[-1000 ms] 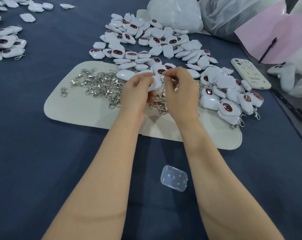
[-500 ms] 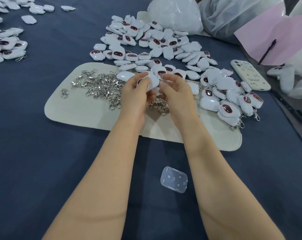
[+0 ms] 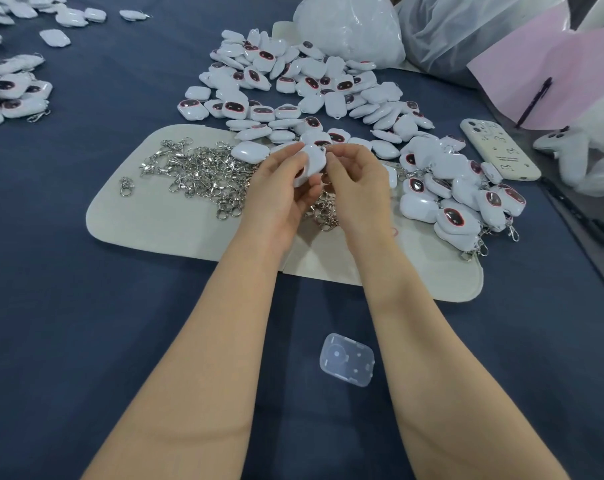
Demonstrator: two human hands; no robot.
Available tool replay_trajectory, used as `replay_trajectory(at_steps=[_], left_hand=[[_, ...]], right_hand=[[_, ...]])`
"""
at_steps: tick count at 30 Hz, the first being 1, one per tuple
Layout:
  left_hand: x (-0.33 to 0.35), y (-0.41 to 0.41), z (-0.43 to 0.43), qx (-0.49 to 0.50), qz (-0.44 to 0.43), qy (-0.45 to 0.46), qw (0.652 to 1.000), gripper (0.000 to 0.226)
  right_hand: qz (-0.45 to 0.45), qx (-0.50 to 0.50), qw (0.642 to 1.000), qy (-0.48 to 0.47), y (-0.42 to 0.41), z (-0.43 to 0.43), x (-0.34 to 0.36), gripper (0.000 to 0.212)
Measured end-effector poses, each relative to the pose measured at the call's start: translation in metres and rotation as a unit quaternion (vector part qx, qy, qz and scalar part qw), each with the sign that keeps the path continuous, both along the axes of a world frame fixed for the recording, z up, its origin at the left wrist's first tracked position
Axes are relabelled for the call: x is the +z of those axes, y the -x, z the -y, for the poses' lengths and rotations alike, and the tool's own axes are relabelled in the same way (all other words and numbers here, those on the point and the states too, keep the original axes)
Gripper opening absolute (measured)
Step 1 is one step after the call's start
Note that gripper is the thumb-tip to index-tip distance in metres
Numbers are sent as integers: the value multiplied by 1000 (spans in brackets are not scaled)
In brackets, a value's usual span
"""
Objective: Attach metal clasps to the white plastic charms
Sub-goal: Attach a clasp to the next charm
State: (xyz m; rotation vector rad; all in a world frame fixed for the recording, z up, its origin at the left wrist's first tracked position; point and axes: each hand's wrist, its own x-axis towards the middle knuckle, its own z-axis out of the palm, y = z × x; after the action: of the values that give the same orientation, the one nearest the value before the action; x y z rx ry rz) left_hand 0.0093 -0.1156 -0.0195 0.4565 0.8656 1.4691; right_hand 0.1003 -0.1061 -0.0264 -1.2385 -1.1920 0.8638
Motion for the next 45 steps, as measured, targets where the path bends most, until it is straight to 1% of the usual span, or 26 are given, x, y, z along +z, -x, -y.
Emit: replay_trajectory(at_steps=[3,6,9,12,14,16,19,23,25,30,35,36,37,38,39,41,42,43,44,45], left_hand=[[0,-1,1,1,-19,4,1000,13],[0,-2,2,11,-55,0,998,14],[0,-2,2,26,-131,-12,991,16],[0,0,2,53,-214,-44,974,18],[-1,1,2,67,-290,-77,952,20],[-3,1,2,83,-373,-115,917,21],[-7,0,4,104,-451,-161,872,18],[-10,1,7,112,-565,-196,793,22],[-10,1,8,115,-593,-212,768,25],[-11,-3,8,115,-643,-244,717,30],[-13,-3,7,101,-690,-243,674,33],[-13,-4,7,97,-688,-241,677,32],[-13,-4,8,96,-674,-234,694,32],[-13,-3,7,96,-645,-221,726,30],[-13,-2,5,97,-603,-201,766,29],[-12,1,1,95,-501,-144,848,26],[-12,2,-1,87,-445,-113,884,24],[-11,3,-2,75,-391,-87,913,23],[-10,3,-3,66,-344,-64,934,22],[-8,3,-3,61,-307,-46,949,21]], right_hand=[[35,-40,998,-40,2,0,0,19],[68,-57,993,-75,1,1,0,16],[157,-52,980,-107,-2,3,-2,14],[230,-47,964,-123,-5,3,-1,14],[268,-47,953,-131,-6,3,0,15],[304,-44,943,-130,-7,2,-1,15],[335,-35,934,-118,-9,1,-3,15],[362,-24,926,-103,-10,-1,-4,16],[367,-20,925,-98,-11,-1,-3,17],[373,-22,924,-76,-12,1,0,23],[404,-7,914,-43,-13,1,0,24],[401,-9,915,-39,-14,1,0,24],[395,-14,918,-36,-14,1,0,23],[384,-21,923,-33,-14,0,0,22],[362,-26,931,-29,-13,0,0,19],[281,-22,959,-21,-12,-1,0,13],[235,-13,972,-17,-12,-2,0,12],[195,-4,981,-10,-12,-1,1,12],[166,4,986,-2,-12,-1,1,13],[145,7,989,6,-13,-2,2,14]])
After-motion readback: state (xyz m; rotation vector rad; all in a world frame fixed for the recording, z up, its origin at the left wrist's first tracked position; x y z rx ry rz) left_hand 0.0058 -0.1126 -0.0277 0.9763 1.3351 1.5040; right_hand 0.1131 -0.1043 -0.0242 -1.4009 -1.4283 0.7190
